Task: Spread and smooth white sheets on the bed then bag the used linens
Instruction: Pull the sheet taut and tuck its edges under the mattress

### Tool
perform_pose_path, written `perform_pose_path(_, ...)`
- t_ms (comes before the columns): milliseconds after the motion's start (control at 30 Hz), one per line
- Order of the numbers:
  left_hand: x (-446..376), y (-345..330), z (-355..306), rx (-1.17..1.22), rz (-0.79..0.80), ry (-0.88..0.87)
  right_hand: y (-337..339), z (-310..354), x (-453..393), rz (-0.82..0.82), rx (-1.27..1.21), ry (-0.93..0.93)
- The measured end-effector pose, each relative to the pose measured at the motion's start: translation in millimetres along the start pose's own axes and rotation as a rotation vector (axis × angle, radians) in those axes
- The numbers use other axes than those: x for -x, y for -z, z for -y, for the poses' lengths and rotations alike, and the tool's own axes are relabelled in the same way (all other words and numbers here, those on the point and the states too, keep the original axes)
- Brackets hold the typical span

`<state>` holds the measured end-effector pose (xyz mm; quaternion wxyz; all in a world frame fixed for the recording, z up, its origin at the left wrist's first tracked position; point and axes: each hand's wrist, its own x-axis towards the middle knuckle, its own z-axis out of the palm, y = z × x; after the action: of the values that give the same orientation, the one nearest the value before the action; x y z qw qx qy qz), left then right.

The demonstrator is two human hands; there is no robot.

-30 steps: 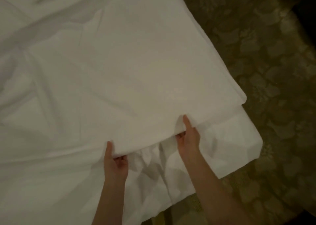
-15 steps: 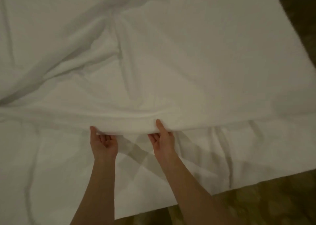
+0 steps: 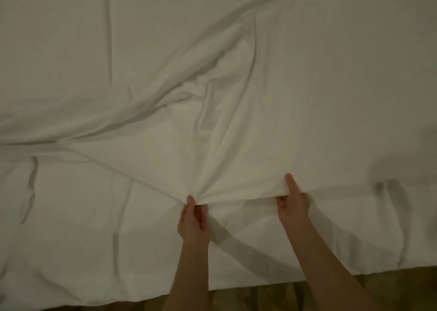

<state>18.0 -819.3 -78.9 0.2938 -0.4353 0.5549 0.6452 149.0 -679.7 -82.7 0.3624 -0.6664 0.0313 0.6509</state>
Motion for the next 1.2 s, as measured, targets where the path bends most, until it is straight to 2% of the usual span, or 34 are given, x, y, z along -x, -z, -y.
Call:
perform_pose_path(100, -4, 0, -8, 0.014, 0.052, 0.055, -8, -9, 8, 0.042, -0.052, -0.015)
perform_pose_path(233, -23, -11, -45, 0.077, 0.181, 0.038, -22, -46, 32, 0.123, 0.039, -0.153)
perform_pose_path(367, -39, -12, -78, 0.092, 0.121, -0.062, -21, -63, 42, 0.090, 0.035, -0.111)
perform_pose_path(567, -33, 16, -56, 0.007, 0.014, 0.015, -5, -60, 43, 0.016, 0.050, -0.037)
perform_pose_path(667, -36, 14, -61, 0.037, 0.110, 0.057, -7, -61, 46, 0.046, 0.076, -0.106)
perform_pose_path(767, -45, 7, -79, 0.149, 0.160, 0.003, -19, -66, 49, 0.123, 0.095, -0.177)
perform_pose_path(833, -50, 9, -89, 0.165, 0.094, -0.051, -22, -68, 49, 0.096, 0.107, -0.158)
perform_pose_path(900, -54, 19, -89, 0.081, -0.023, -0.055, -12, -67, 46, 0.052, 0.155, -0.150)
perform_pose_path(1033, -49, 22, -90, -0.049, -0.296, -0.147, 2, -63, 48, 0.069, 0.416, -0.232)
perform_pose_path(1133, -40, 6, -106, -0.151, -0.412, -0.326, -6, -66, 61, 0.220, 0.727, -0.419)
perform_pose_path(1200, -33, -6, -117, -0.204, -0.374, -0.424, -18, -74, 72, 0.332, 0.912, -0.514)
